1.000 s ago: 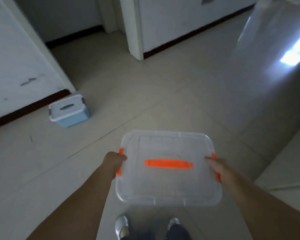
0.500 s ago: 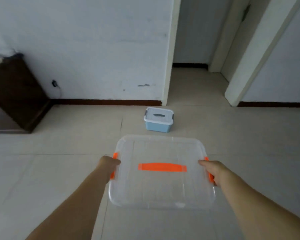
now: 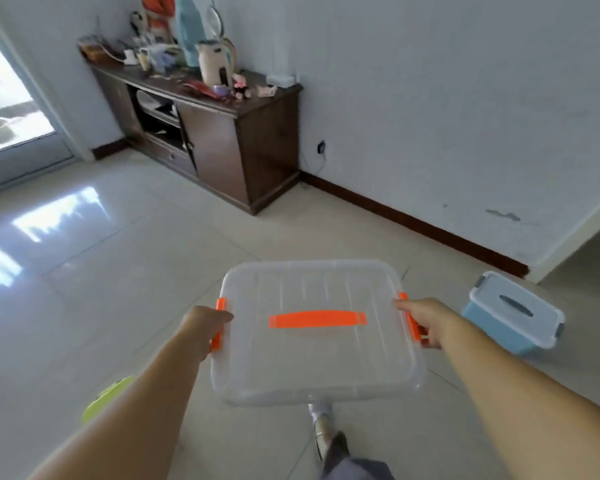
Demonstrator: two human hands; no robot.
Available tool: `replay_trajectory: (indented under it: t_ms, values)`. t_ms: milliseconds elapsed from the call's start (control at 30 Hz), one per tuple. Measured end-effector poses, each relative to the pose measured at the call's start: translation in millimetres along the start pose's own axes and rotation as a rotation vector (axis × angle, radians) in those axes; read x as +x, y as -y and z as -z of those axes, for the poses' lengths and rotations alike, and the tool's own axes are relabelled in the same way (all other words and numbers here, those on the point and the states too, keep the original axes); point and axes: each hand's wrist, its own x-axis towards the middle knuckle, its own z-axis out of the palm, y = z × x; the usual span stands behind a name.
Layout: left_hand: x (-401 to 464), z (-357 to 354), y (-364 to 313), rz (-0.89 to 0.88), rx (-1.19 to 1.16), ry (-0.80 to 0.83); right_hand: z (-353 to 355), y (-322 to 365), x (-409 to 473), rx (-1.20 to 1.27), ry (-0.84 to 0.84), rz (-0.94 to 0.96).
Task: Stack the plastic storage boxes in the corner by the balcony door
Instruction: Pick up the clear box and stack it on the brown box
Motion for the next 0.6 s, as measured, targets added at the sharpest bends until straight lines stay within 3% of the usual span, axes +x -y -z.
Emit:
replay_trajectory:
  t_ms: [233,600]
  values:
    - [98.9,84.6,-46.7,0.098,-0.162,-0.217,-128.0,154.9,84.8,-0.182,0.214,0.046]
    - [202.5,201.2,-76.6,0.226,-0.447,-0.462,-338.9,327.7,146.8,-0.407,0.431,0.164]
